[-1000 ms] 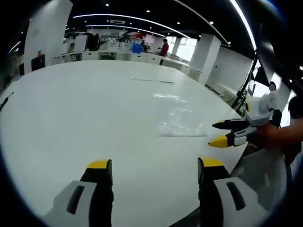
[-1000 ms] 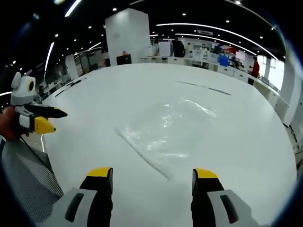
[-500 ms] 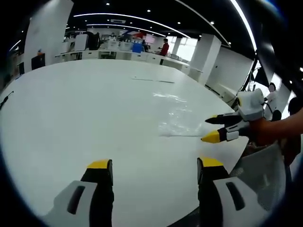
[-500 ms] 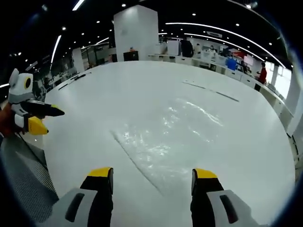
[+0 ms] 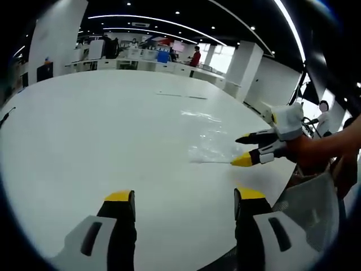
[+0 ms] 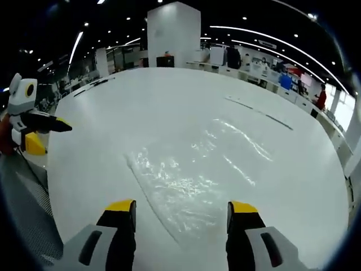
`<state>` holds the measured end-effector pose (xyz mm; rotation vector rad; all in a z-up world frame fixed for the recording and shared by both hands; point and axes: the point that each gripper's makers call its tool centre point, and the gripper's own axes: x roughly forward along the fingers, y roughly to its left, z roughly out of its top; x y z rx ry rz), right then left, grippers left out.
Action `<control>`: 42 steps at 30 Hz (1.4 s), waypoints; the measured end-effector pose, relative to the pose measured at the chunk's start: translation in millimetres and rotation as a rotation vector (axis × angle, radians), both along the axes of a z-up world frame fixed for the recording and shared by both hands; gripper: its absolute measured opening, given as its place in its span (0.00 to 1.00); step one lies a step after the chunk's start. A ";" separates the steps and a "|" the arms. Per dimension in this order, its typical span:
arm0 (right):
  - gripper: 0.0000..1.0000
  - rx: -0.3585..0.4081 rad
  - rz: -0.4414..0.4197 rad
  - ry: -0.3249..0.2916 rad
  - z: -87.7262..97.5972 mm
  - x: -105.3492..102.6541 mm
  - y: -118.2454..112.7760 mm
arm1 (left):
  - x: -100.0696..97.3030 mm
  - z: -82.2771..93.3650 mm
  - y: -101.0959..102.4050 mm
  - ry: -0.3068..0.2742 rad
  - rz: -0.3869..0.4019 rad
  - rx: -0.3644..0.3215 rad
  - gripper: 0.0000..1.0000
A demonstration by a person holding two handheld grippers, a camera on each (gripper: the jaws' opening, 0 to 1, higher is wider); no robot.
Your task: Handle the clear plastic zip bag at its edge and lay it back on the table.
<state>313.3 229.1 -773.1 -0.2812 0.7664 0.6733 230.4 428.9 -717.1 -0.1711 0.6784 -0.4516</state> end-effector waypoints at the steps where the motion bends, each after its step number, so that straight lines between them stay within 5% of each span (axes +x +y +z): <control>1: 0.63 -0.004 0.005 0.005 -1.8 0.2 -0.3 | -0.2 0.5 -0.4 0.000 0.000 0.000 0.71; 10: 0.56 -0.017 0.034 0.044 -8.2 -1.3 -4.0 | -1.9 1.4 -3.7 0.007 -0.009 -0.005 0.69; 11: 0.54 -0.026 0.051 0.003 -5.2 4.2 -3.9 | -1.9 1.4 -3.8 0.008 -0.011 -0.004 0.69; 25: 0.43 -0.033 0.109 0.027 -6.8 5.6 -0.2 | -4.5 -1.4 -8.3 0.023 -0.028 -0.014 0.66; 42: 0.08 -0.093 0.174 0.016 -15.3 7.1 11.3 | -6.2 -2.7 -10.6 0.032 -0.041 -0.016 0.64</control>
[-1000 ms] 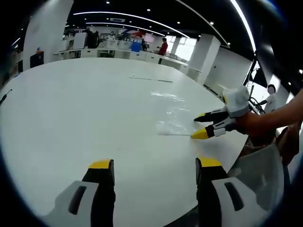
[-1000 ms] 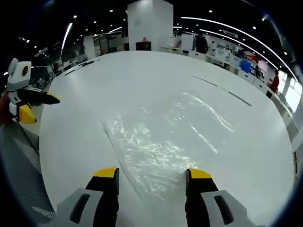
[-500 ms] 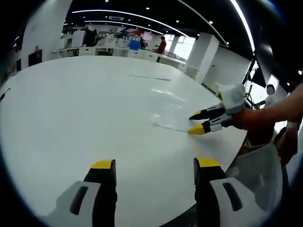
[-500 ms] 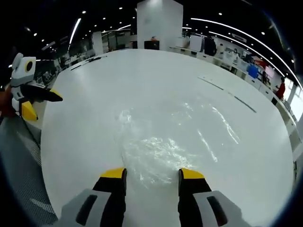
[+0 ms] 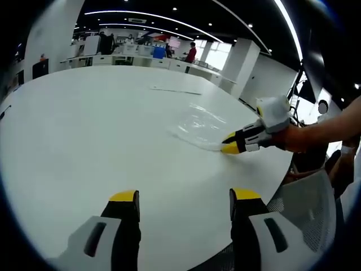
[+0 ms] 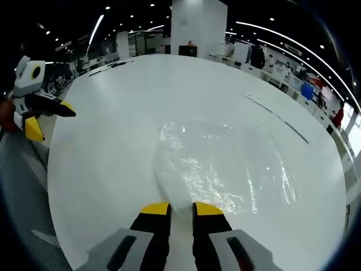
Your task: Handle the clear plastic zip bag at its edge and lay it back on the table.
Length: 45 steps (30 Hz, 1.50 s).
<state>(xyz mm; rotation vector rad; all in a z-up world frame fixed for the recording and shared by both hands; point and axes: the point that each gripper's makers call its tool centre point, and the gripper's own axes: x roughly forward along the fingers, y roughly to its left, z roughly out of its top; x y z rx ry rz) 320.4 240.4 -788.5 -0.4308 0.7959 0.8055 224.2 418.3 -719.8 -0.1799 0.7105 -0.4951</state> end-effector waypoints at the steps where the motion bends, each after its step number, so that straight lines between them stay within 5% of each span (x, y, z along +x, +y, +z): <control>1: 0.07 -0.006 0.008 -0.007 -0.4 -0.5 2.3 | -0.5 0.1 -0.3 0.001 -0.001 0.002 0.64; 5: 0.00 -0.026 0.037 -0.020 0.1 -1.0 5.5 | -0.8 0.7 -0.7 0.002 0.001 0.000 0.63; 33: 0.00 -0.065 0.193 -0.118 42.2 -7.6 10.2 | 1.7 1.1 -0.9 -0.011 -0.014 0.035 0.62; 45: 0.00 -0.080 0.276 -0.150 57.7 -14.5 17.9 | 19.4 -4.6 11.8 -0.031 -0.019 0.089 0.62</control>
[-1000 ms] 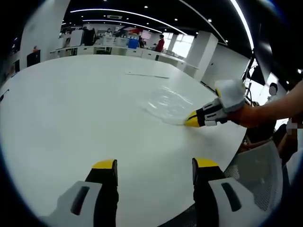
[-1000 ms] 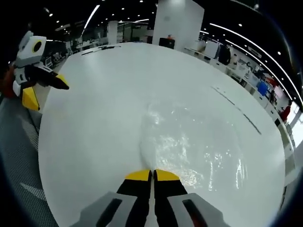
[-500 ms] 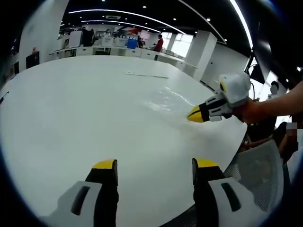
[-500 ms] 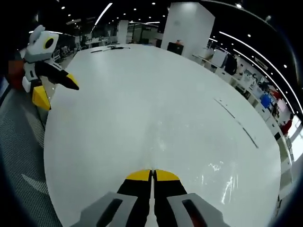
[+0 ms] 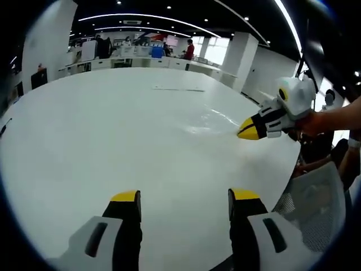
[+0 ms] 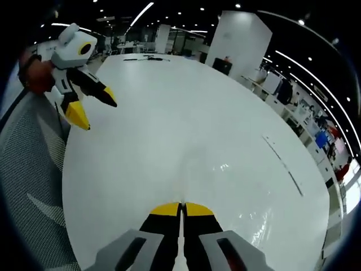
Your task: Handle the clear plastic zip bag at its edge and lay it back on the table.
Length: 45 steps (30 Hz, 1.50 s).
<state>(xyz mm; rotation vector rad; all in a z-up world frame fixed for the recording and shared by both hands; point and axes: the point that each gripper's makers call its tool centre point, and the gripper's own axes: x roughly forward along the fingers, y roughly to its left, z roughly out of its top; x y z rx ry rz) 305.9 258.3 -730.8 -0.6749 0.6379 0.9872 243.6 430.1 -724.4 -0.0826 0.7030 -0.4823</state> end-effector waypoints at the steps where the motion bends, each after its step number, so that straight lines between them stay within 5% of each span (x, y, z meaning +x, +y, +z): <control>1: 0.00 -0.002 0.007 -0.005 3.7 -0.7 1.2 | 2.4 0.4 0.8 -0.004 -0.002 0.005 0.62; 19: 0.00 -0.005 0.104 -0.061 39.5 -12.4 6.7 | 66.3 15.8 -21.5 -0.108 -0.129 0.082 0.60; 24: 0.00 -0.004 0.125 -0.058 46.1 -19.2 5.3 | 84.9 15.5 -28.4 -0.173 -0.234 0.179 0.59; 39: 0.00 -0.005 0.156 -0.060 68.3 -35.0 1.1 | 91.2 21.0 -68.1 -0.263 -0.445 0.250 0.54; 45: 0.00 -0.014 0.180 -0.063 74.1 -41.5 2.1 | 91.2 18.2 -79.1 -0.311 -0.568 0.330 0.50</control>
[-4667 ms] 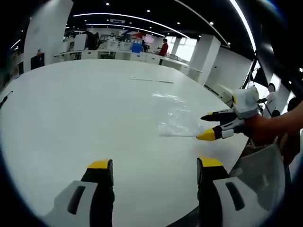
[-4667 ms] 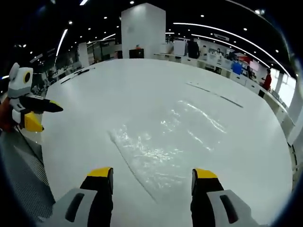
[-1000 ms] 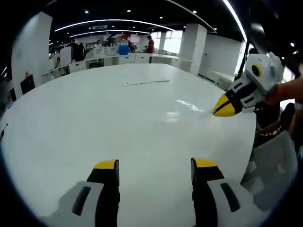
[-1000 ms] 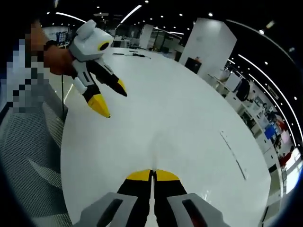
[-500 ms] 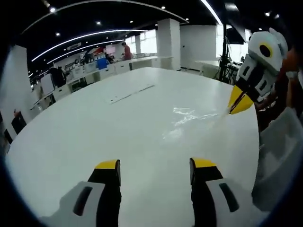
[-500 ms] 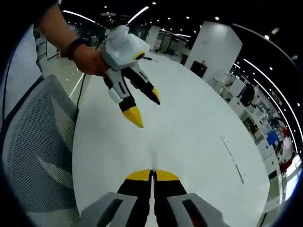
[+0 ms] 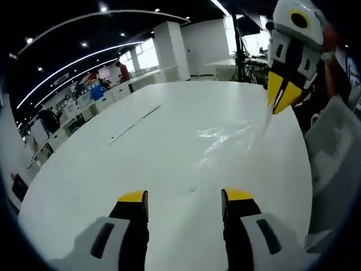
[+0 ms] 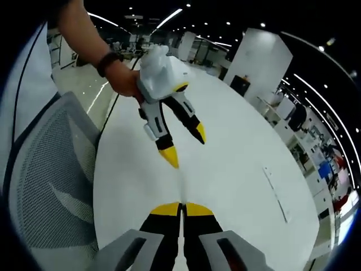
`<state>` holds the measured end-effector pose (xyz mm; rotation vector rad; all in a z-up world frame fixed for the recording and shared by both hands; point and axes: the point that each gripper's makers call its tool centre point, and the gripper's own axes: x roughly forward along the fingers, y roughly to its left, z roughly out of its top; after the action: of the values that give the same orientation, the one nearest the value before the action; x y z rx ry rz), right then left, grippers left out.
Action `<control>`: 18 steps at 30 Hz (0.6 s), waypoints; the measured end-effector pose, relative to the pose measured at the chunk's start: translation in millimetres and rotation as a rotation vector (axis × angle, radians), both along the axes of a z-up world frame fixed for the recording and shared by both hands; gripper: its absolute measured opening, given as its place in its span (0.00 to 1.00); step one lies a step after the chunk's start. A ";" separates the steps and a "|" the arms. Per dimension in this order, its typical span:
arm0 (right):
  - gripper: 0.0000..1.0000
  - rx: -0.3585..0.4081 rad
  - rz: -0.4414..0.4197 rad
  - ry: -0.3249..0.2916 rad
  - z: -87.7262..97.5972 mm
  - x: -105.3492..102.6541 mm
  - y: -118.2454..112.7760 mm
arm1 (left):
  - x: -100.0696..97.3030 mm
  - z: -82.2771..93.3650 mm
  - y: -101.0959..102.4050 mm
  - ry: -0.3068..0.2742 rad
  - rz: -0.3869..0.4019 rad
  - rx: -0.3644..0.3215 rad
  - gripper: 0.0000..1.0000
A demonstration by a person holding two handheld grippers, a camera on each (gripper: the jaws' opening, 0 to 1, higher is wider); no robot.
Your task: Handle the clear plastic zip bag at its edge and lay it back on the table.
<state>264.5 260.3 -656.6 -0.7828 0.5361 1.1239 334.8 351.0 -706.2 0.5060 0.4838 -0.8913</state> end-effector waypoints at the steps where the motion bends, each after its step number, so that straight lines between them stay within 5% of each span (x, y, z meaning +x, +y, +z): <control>1: 0.00 0.000 0.003 -0.002 1.9 -1.4 0.3 | 0.7 -1.4 -0.7 -0.009 -0.021 0.018 0.49; 6: 0.00 0.022 0.015 -0.006 11.6 -6.4 4.2 | 1.5 -9.1 0.5 -0.071 -0.109 0.131 0.36; 18: 0.00 0.032 0.030 -0.018 18.9 -8.3 6.7 | -10.8 -17.8 -4.2 -0.096 -0.211 0.228 0.13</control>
<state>256.2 267.1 -637.8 -0.7748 0.4922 1.1495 324.0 346.8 -724.0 0.8156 0.4523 -1.0135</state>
